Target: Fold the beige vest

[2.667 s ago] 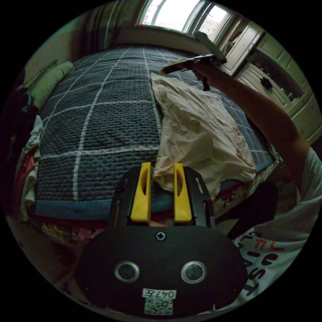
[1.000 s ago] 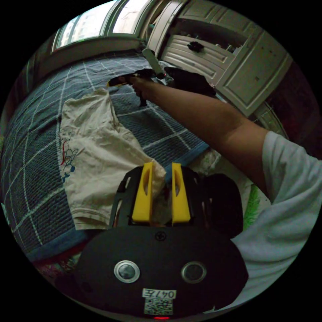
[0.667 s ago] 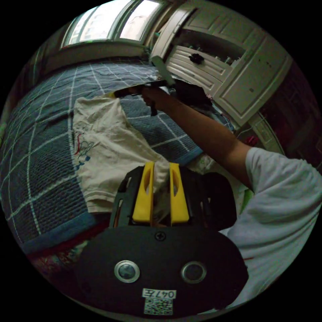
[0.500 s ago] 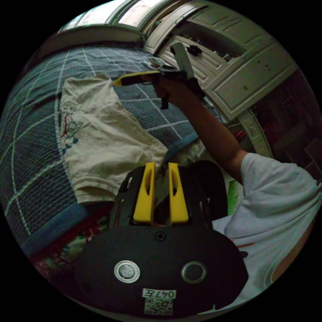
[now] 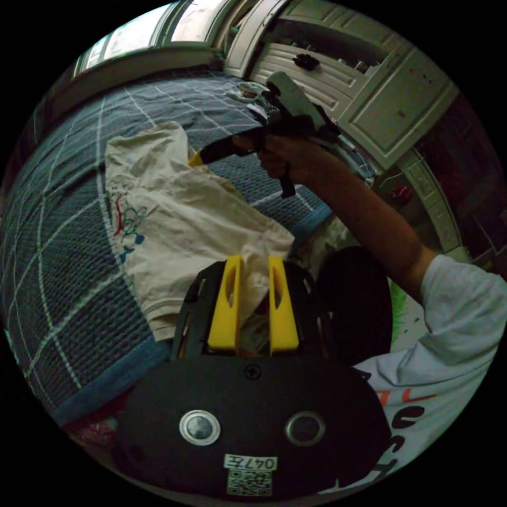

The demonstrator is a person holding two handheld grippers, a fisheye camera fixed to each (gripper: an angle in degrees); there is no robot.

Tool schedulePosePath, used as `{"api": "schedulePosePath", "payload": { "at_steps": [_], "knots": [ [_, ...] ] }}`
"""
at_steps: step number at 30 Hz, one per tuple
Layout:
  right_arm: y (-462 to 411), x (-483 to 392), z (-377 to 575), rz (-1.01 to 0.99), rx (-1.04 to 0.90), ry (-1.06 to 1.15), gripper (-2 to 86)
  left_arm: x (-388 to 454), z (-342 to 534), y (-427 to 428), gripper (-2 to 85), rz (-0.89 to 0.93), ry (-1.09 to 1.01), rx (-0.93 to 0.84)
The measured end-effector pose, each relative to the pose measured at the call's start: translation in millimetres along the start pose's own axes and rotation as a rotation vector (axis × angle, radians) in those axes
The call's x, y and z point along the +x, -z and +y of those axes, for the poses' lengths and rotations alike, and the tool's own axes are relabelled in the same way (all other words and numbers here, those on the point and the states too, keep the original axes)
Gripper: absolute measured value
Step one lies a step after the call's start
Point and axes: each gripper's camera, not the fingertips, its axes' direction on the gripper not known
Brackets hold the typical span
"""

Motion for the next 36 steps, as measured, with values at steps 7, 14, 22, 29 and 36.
{"api": "schedulePosePath", "payload": {
  "at_steps": [7, 14, 22, 29, 36],
  "knots": [
    [7, -41, 41, 0.292, -0.101, 0.063, -0.1, 5, 12, -10, 8.0, 0.071, 0.024, -0.028],
    [38, -94, 75, 0.294, 0.018, 0.114, 2.2, 31, 29, 27, 7.6, 0.081, -0.022, 0.042],
    [-13, -183, 136, 0.312, -0.247, 0.477, 0.3, 22, 40, 19, 7.3, -0.210, -0.023, -0.052],
    [18, -254, 182, 0.300, -0.105, 0.621, 0.1, 55, 80, 67, 5.6, -0.291, -0.119, 0.117],
    [23, -303, 233, 0.293, -0.076, 0.719, 1.9, 64, 104, 62, 8.1, -0.227, -0.093, 0.077]
  ]
}}
